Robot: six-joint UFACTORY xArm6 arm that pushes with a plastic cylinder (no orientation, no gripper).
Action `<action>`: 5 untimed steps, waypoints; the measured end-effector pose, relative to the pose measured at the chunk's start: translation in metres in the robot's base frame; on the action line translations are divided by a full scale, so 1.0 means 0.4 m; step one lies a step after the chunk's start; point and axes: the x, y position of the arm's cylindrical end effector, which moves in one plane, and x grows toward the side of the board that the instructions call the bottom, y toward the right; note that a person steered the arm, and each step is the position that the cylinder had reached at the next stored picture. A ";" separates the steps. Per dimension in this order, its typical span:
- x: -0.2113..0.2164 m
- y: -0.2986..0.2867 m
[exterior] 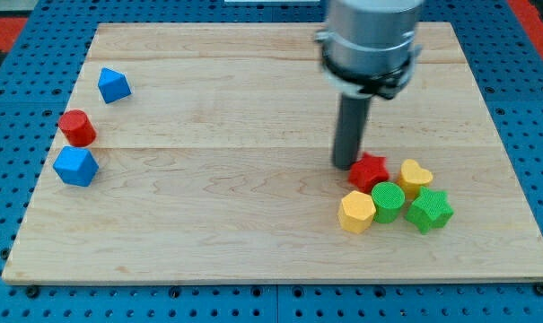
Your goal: Slide blue triangle diagonally to the top left of the red star
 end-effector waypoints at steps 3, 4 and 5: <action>-0.050 -0.176; -0.076 -0.180; -0.081 -0.180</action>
